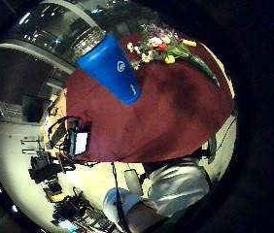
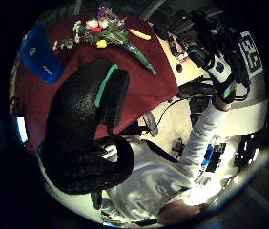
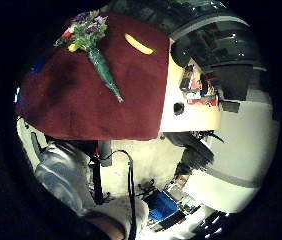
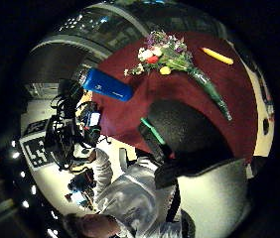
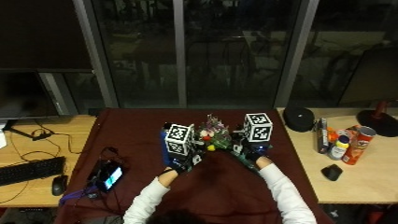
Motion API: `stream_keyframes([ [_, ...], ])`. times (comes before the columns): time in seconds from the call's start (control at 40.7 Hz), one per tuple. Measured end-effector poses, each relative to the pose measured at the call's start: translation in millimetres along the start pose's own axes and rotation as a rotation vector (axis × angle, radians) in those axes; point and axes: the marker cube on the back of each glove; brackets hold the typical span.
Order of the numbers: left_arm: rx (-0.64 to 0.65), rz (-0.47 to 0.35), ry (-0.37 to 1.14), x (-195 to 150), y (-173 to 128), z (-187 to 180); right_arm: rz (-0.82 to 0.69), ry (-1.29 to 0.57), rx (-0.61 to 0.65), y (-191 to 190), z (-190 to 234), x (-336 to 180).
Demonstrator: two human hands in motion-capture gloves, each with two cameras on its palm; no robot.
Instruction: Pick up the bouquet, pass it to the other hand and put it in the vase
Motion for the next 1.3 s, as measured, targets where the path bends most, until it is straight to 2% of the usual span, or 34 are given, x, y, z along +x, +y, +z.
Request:
stream_keyframes([
  [0.418, 0.016, 0.0, 0.011, -3.9, 6.3, -1.4, 0.03, -0.018, -0.021, 7.8, -18.6, -7.9],
  [0.713, 0.017, 0.013, 0.059, -8.3, 8.3, 3.4, 0.221, -0.126, -0.013, -37.5, -16.3, 25.6],
  [0.86, 0.051, 0.022, 0.082, -8.0, 7.0, 5.1, 0.28, -0.188, -0.019, -58.7, 7.4, 48.8],
  [1.106, 0.068, 0.029, 0.092, -4.3, 7.1, 6.7, 0.397, -0.257, -0.092, -97.2, 83.6, 98.0],
  [1.155, 0.062, 0.031, 0.093, -3.1, 7.9, 7.3, 0.417, -0.261, -0.123, -98.5, 97.9, 103.6],
  [1.253, 0.055, 0.036, 0.089, -4.2, 5.9, 12.0, 0.489, -0.301, -0.299, -89.8, 124.5, 106.3],
  [1.302, 0.054, 0.038, 0.089, -3.9, 5.3, 13.1, 0.48, -0.306, -0.28, -93.1, 136.6, 109.5],
])
